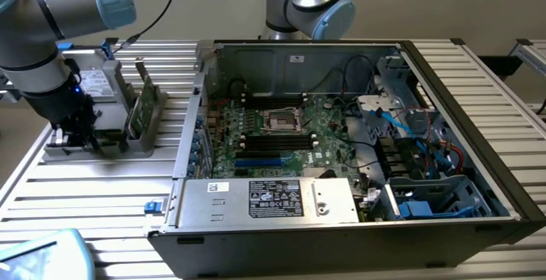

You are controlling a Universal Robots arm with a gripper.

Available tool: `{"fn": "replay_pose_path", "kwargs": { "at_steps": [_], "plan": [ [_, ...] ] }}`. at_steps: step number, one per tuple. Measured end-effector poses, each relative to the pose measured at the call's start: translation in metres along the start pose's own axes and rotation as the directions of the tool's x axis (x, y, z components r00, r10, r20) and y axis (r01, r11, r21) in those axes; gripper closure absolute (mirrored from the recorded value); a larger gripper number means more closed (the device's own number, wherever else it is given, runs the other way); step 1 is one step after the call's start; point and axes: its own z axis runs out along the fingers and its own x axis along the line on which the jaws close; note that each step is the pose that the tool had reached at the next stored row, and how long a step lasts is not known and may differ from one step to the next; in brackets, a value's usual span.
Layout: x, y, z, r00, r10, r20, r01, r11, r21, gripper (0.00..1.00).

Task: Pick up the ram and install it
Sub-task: 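Pick up the ram and move it above insertion slot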

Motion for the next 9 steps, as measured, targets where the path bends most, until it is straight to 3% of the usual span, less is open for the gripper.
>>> {"fn": "replay_pose_path", "kwargs": {
  "at_steps": [9],
  "plan": [
    [-0.0001, 0.0001, -0.0009, 1.0, 0.0, 0.0, 0.0, 1.0, -0.0006, 0.86]
  ]
}}
